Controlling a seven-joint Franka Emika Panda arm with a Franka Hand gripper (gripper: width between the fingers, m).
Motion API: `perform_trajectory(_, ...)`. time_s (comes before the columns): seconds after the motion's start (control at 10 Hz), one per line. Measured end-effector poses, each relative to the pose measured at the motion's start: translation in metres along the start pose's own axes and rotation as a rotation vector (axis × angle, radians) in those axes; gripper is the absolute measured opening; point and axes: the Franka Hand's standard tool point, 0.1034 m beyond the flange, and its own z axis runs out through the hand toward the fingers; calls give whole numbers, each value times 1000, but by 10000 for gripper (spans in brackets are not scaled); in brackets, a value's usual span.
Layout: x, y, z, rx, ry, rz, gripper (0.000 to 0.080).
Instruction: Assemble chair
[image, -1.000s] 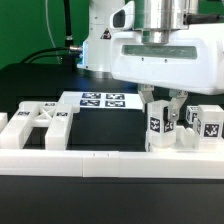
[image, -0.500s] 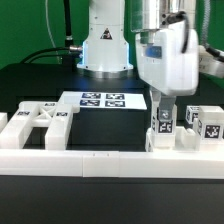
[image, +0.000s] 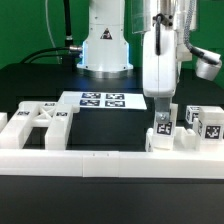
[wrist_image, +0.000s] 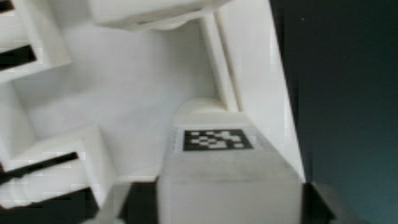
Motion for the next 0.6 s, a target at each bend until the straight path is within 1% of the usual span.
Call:
perform_trajectory(0.1,0,1,0,-6,4,-97,453)
perform_trajectory(0.2,-2,1,-1,-14,1,-209,601)
perform_trajectory(0.3,-4,1,-1,-15,5,-342,635)
perform_trajectory(0.6,-3,1,-1,-18,6,-610,649)
